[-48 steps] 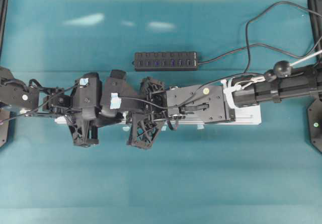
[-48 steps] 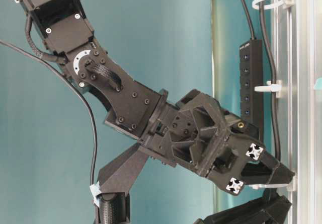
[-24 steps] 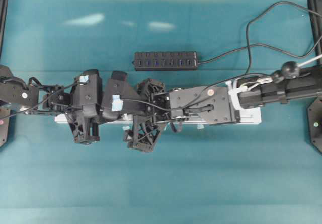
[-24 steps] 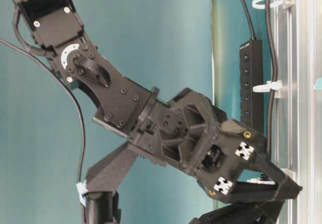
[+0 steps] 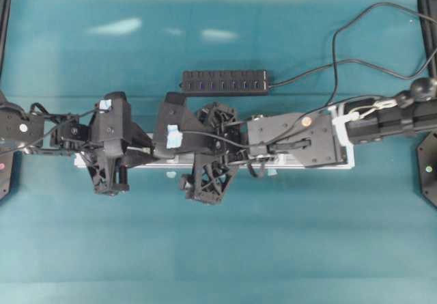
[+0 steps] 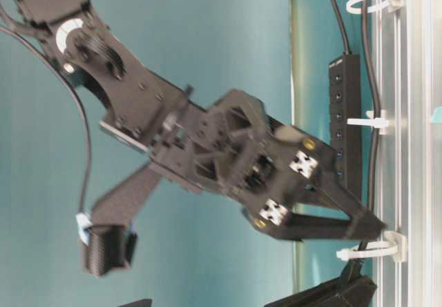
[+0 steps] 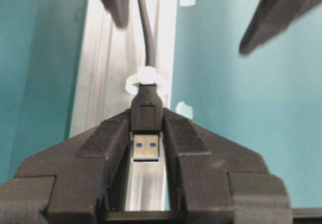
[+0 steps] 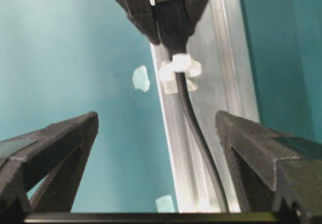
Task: Pass the USB cable through three rings with both arms.
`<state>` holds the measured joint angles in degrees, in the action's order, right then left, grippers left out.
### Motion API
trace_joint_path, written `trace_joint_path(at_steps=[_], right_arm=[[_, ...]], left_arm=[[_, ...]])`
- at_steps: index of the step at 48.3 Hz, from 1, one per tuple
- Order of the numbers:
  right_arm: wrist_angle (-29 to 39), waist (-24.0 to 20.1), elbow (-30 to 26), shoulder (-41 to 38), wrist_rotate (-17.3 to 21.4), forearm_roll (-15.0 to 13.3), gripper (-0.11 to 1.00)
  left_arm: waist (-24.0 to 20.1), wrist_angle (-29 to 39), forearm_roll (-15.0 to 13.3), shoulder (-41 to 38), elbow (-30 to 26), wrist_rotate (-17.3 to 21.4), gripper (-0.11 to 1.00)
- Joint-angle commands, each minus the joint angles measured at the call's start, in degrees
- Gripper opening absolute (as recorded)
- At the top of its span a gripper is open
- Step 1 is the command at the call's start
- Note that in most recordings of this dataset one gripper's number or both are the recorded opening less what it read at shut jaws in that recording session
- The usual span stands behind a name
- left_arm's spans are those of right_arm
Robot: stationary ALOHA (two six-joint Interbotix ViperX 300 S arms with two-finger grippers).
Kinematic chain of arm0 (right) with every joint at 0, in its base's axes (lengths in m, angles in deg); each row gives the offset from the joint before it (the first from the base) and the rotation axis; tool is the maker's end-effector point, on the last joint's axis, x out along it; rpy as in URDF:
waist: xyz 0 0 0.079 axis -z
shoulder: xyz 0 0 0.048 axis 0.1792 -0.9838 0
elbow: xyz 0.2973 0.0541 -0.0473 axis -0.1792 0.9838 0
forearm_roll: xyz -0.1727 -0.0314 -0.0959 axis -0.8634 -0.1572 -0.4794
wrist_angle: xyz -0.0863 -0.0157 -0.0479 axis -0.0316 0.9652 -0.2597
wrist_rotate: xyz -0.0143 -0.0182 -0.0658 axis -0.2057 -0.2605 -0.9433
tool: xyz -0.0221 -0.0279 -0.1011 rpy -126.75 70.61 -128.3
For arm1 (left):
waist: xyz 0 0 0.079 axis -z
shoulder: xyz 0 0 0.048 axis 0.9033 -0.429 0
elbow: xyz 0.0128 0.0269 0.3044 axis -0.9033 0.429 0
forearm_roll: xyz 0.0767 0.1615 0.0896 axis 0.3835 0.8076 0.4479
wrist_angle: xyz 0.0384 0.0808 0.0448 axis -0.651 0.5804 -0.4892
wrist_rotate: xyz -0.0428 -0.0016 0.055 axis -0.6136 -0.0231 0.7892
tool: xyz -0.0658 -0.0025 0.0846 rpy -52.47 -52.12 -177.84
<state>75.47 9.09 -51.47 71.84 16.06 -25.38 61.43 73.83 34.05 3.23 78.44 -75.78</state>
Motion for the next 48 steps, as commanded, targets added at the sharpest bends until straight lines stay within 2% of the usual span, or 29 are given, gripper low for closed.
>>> trace_joint_path(at_steps=[1, 21, 48], right_arm=[[-0.4, 0.2, 0.4, 3.1, 0.2, -0.6, 0.84], [-0.8, 1.2, 7.6, 11.3, 0.3, -0.7, 0.84], [-5.7, 1.2, 16.2, 19.7, 0.3, -0.7, 0.84]], left_arm=[[-0.1, 0.8, 0.1, 1.6, -0.4, 0.2, 0.21], [-0.1, 2.0, 0.1, 4.4, 1.0, 0.1, 0.21], [0.0, 8.7, 0.1, 10.3, 0.7, 0.2, 0.21]])
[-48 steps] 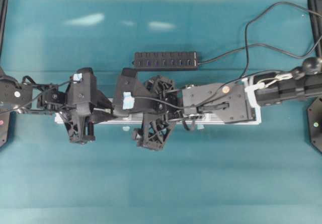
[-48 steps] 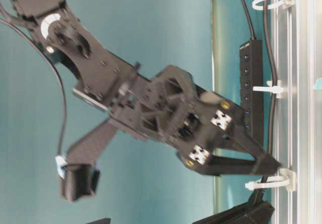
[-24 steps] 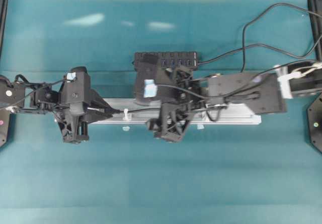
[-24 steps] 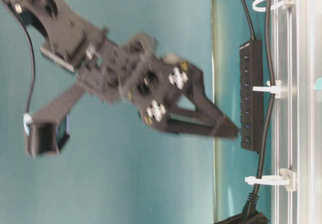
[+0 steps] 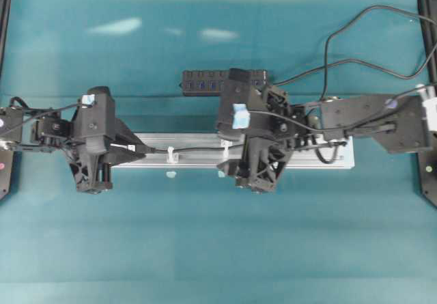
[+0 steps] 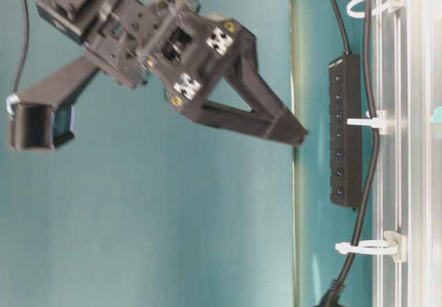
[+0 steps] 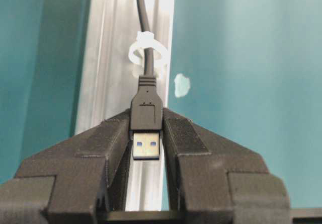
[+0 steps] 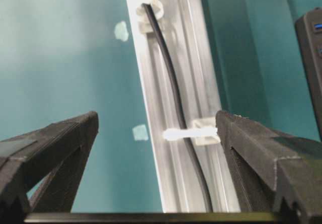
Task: Pass the USB cable through three rings with both arms.
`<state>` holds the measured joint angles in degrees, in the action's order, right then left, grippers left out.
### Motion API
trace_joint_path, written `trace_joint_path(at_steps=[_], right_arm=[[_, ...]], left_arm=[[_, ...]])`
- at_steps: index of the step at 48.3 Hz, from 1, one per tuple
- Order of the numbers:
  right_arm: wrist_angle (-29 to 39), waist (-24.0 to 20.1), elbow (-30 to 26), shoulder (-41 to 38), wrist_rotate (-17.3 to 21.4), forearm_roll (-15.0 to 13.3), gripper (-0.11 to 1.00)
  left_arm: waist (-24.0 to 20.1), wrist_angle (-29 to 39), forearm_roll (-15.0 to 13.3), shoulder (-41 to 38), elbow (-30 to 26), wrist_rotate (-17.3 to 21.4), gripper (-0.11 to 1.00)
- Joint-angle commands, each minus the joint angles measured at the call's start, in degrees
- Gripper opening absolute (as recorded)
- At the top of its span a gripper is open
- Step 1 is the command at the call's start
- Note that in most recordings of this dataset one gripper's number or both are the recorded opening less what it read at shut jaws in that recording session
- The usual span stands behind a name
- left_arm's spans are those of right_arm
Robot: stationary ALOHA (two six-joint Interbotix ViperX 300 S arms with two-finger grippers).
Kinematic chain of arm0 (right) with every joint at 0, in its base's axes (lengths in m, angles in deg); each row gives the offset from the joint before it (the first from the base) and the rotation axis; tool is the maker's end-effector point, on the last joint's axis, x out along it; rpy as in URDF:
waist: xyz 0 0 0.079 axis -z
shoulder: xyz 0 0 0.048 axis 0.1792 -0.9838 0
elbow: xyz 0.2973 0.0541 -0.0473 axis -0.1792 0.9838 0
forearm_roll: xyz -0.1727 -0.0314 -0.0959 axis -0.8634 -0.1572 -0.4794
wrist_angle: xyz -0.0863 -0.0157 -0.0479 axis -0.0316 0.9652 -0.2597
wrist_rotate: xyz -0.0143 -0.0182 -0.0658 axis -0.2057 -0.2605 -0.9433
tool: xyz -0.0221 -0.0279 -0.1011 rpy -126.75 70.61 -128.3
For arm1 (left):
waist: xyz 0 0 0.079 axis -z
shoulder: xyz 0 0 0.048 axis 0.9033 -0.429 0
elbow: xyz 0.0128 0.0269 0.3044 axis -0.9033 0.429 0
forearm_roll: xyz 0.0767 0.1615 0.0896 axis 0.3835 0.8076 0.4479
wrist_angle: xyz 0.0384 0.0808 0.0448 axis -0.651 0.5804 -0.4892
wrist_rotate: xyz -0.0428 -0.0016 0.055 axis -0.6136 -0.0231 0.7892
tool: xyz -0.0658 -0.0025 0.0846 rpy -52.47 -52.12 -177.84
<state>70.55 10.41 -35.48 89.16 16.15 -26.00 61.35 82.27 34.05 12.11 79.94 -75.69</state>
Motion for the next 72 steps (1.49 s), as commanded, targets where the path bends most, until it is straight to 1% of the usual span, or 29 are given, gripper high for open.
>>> trace_joint_path(at_steps=[1, 14, 21, 34, 44, 51, 72], right_arm=[[-0.9, -0.1, 0.3, 2.5, 0.2, -0.1, 0.84], [-2.5, -0.5, 2.9, 6.5, -0.2, -0.1, 0.84], [-4.6, -0.6, 5.9, 9.8, -0.5, -0.1, 0.84], [-10.7, -0.6, 12.7, 16.1, -0.2, -0.2, 0.83], [-16.1, -0.6, 16.3, 19.6, -0.1, -0.1, 0.83], [-16.1, -0.6, 17.1, 20.5, -0.1, -0.1, 0.83], [-15.8, -0.5, 17.2, 20.5, -0.1, -0.1, 0.83]], left_arm=[[0.1, 0.6, 0.1, 1.6, -0.8, 0.1, 0.21], [0.3, 2.1, 0.1, 3.3, -1.0, 0.1, 0.21], [0.3, 2.1, 0.0, 3.3, -1.0, 0.1, 0.21], [0.3, 2.1, 0.1, 3.3, -1.0, 0.0, 0.21], [0.4, 2.0, 0.1, 4.1, -1.6, 0.1, 0.21], [0.4, 2.1, 0.1, 4.5, -1.7, 0.1, 0.21], [0.3, 2.1, 0.0, 5.2, -1.8, 0.1, 0.21]])
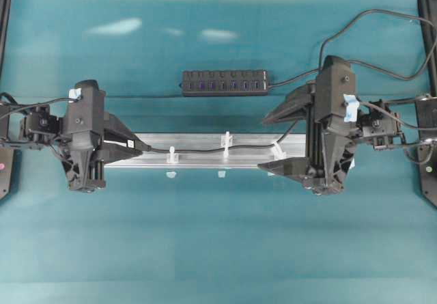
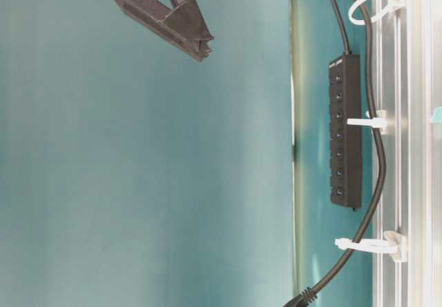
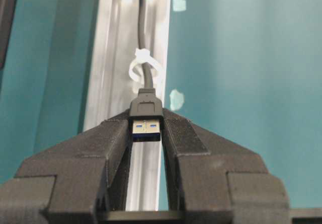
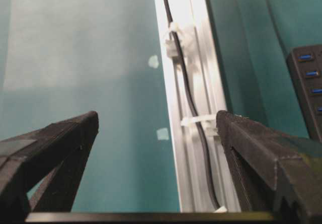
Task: Pass the USB cable through three rings with both arms.
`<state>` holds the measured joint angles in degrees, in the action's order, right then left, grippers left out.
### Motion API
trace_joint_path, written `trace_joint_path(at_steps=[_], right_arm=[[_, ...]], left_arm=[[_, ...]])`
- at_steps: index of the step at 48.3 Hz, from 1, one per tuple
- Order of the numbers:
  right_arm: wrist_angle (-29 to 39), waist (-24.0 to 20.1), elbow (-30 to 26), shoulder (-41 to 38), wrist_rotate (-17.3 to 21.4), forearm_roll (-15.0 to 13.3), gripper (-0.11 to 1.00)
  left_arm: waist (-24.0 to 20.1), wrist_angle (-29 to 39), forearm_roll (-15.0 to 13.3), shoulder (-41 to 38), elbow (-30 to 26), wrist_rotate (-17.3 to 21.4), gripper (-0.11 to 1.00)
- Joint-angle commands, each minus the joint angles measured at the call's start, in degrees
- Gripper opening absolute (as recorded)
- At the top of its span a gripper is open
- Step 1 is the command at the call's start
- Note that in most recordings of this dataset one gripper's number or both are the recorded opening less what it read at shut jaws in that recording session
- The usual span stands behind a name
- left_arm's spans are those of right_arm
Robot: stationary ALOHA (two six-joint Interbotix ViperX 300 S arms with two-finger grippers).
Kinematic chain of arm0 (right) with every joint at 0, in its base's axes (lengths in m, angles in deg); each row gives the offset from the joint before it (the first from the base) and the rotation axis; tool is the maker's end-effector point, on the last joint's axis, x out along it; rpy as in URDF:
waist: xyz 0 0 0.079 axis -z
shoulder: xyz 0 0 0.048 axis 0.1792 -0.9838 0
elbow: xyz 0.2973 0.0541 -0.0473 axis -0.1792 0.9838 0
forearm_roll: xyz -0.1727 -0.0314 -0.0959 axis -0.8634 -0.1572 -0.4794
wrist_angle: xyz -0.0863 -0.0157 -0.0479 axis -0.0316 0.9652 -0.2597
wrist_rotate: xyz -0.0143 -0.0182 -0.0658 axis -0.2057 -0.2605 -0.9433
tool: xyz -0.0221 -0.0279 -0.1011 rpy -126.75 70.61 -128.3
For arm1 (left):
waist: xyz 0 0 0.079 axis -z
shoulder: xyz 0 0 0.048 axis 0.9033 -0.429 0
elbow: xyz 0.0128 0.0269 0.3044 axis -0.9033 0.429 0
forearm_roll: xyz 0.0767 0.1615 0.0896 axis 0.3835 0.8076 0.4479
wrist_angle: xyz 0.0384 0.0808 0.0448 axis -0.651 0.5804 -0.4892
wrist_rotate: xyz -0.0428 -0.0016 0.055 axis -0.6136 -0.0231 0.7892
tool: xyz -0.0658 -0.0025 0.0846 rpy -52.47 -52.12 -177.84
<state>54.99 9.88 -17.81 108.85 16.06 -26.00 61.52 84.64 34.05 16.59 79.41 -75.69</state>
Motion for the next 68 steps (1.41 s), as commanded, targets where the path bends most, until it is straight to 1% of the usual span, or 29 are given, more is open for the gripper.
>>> trace_joint_path(at_steps=[1, 18, 36, 58, 68], right_arm=[[-0.3, 0.0, -0.4, 0.8, 0.0, -0.1, 0.83], [-0.7, 0.3, -0.7, 0.4, 0.0, -0.1, 0.83], [-6.6, 2.0, -2.5, -1.4, -0.3, -0.1, 0.83], [-6.8, 2.6, -2.9, -2.1, -0.3, -0.1, 0.83], [-6.7, 2.6, -3.1, -2.5, -0.2, -0.1, 0.83]], left_arm=[[0.1, -0.3, 0.1, 0.7, -1.2, 0.1, 0.21], [0.1, -0.3, 0.1, 0.7, -1.2, 0.0, 0.21], [0.1, -0.3, 0.1, 0.6, -1.2, -0.2, 0.21], [0.1, -0.5, 0.1, 0.8, -1.2, -0.2, 0.21], [-0.1, -0.5, 0.1, 2.1, -1.3, 0.0, 0.21]])
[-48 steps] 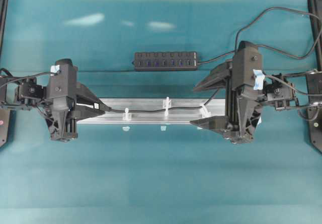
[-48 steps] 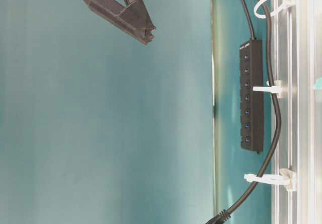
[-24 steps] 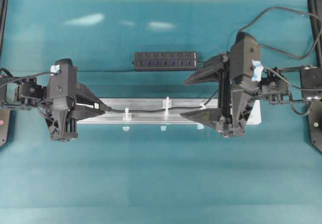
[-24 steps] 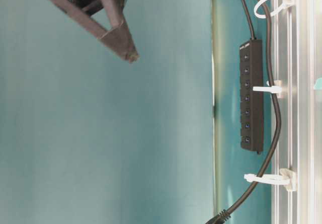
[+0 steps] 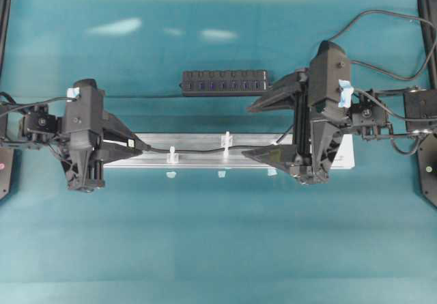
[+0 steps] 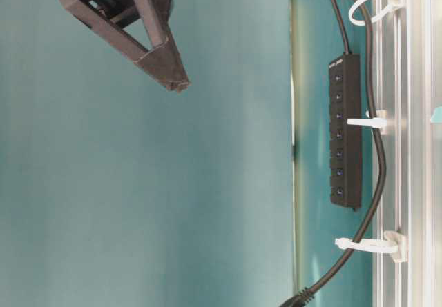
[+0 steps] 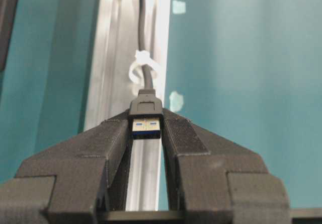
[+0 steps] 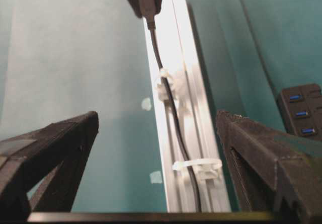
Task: Pass the USB cable through three rings with both arms.
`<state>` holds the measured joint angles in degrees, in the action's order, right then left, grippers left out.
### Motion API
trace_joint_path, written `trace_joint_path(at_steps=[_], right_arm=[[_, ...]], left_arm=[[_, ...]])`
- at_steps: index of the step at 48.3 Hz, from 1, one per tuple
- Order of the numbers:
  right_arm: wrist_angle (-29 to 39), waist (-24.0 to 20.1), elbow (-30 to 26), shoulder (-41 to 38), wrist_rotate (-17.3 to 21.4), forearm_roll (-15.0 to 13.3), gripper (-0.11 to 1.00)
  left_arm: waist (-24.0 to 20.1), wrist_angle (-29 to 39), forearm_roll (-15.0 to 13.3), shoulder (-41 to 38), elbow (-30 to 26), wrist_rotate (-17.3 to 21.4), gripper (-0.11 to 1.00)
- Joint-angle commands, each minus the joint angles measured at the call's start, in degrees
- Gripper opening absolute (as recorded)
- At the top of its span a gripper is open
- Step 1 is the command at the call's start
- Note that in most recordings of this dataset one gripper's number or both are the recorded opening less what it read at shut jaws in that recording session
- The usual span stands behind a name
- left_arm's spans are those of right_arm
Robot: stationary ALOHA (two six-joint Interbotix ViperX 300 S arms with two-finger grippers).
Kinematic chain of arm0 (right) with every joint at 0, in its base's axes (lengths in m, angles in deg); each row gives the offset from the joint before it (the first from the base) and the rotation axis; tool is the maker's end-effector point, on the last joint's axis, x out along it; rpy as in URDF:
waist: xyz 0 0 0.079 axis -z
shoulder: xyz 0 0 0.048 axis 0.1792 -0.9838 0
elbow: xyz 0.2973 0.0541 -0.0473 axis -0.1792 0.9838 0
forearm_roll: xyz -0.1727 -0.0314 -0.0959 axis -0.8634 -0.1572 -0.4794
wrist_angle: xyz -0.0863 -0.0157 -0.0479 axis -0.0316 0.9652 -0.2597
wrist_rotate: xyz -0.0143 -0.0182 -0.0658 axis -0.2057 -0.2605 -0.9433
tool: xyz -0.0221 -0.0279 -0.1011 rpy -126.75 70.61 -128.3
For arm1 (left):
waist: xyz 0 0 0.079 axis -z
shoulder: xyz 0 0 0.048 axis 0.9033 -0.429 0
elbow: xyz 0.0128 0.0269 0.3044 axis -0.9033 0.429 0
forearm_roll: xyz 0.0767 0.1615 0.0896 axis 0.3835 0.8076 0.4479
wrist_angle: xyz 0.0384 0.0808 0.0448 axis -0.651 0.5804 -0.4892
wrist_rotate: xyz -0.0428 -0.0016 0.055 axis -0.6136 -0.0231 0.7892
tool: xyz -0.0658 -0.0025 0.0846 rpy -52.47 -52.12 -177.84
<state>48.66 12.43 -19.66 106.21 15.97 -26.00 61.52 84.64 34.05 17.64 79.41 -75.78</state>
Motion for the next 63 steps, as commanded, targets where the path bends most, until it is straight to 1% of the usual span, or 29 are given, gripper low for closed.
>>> trace_joint_path(at_steps=[1, 27, 32, 34, 55, 63], right_arm=[[-0.4, 0.1, -1.2, 0.2, -0.1, -0.1, 0.83], [-0.6, 0.1, -1.2, -0.1, 0.0, -0.1, 0.83], [-0.5, 0.1, -1.2, -0.2, 0.0, -0.1, 0.83], [-0.5, 0.1, -1.2, -0.2, 0.0, -0.1, 0.83], [-0.3, 0.1, -1.1, -0.4, 0.2, -0.1, 0.83], [-0.3, 0.1, -0.9, -0.5, 0.2, -0.1, 0.83]], left_arm=[[-0.1, -0.5, 0.1, 1.1, -1.4, 0.1, 0.21], [-0.1, -0.3, 0.0, 1.9, -1.8, 0.0, 0.21], [-0.1, -0.3, 0.0, 1.9, -1.8, 0.0, 0.04], [-0.1, -0.3, 0.1, 1.9, -1.8, 0.0, 0.01], [-0.1, 1.0, 0.1, 2.5, -1.5, 0.1, 0.00], [-0.1, 1.6, 0.0, 4.7, -1.5, 0.1, 0.00]])
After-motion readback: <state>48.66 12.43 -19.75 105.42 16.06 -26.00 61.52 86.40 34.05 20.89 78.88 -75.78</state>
